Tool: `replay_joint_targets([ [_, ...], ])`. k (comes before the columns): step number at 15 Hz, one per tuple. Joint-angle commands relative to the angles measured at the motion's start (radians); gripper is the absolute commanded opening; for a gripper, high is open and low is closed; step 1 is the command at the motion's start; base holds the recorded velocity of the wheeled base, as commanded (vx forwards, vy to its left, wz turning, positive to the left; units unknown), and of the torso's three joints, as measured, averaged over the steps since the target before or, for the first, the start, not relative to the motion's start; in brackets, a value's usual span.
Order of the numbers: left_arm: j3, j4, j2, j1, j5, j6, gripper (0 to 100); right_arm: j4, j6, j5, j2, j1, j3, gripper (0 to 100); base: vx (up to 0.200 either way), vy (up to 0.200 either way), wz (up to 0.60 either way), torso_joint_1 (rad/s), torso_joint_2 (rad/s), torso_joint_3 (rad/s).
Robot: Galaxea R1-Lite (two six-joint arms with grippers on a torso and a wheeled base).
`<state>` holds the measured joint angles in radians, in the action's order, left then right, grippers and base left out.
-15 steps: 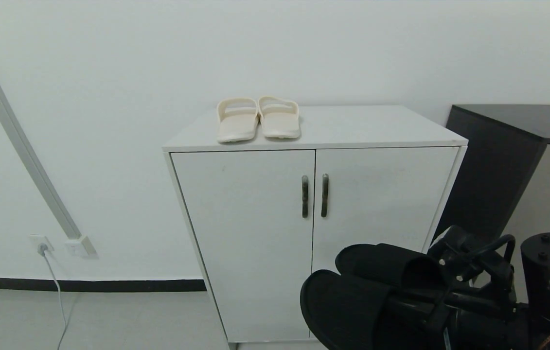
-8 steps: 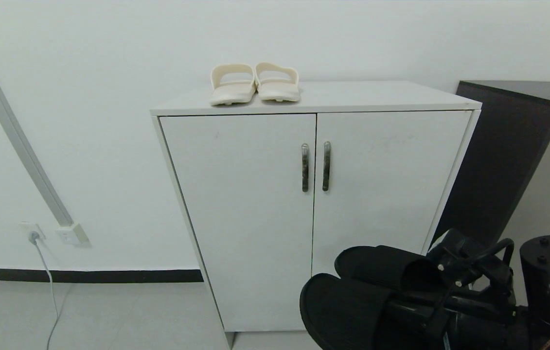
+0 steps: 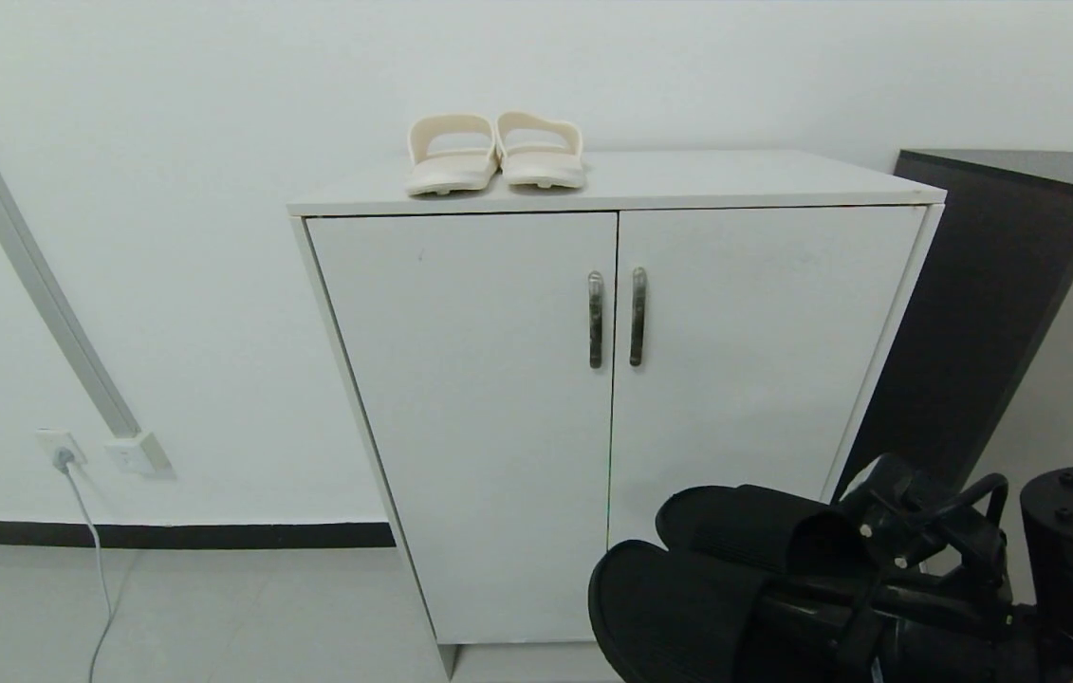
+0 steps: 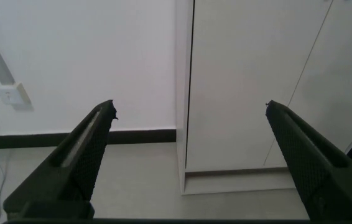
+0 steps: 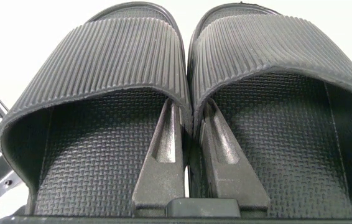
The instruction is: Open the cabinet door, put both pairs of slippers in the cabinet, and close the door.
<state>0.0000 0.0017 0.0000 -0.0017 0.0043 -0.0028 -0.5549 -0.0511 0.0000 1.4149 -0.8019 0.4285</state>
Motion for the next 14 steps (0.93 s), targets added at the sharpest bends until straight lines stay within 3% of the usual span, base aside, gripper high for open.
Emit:
replay_joint_targets([
  [1, 0.0, 0.0, 0.0, 0.0, 0.005, -0.003, 100, -0.003, 0.0, 0.0, -0.001, -0.002, -0.004, 0, 0.0, 0.0, 0.0, 0.0, 0.0, 0.0],
  [8, -0.006, 0.0, 0.0, 0.0, 0.014, -0.002, 100, -0.036, 0.019, -0.002, -0.011, -0.003, -0.033, 0, 0.0, 0.0, 0.0, -0.009, 0.04, 0.045],
  [9, -0.043, 0.0, 0.008, 0.0, 0.013, -0.01, 100, -0.051, 0.033, -0.002, -0.011, -0.005, -0.039, 0, 0.0, 0.0, 0.0, 0.0, 0.0, 0.0],
  [10, -0.138, 0.011, 0.051, 0.0, 0.006, -0.048, 100, -0.062, 0.043, -0.005, -0.01, -0.006, -0.043, 0, 0.0, 0.0, 0.0, 0.0, 0.0, 0.0],
  [11, -0.172, 0.017, 0.086, 0.0, 0.0, -0.068, 100, -0.062, 0.043, -0.005, -0.01, -0.006, -0.048, 0, 0.0, 0.0, 0.0, 0.0, 0.0, 0.0],
  [12, -0.189, 0.014, 0.19, -0.003, -0.041, -0.071, 100, -0.063, 0.043, -0.003, -0.01, -0.006, -0.05, 0, 0.0, 0.0, 0.0, 0.0, 0.0, 0.0],
  [14, -0.184, 0.012, 0.288, -0.003, -0.184, -0.089, 100, -0.063, 0.042, -0.003, -0.013, -0.006, -0.05, 0, 0.0, 0.0, 0.0, 0.0, 0.0, 0.0],
])
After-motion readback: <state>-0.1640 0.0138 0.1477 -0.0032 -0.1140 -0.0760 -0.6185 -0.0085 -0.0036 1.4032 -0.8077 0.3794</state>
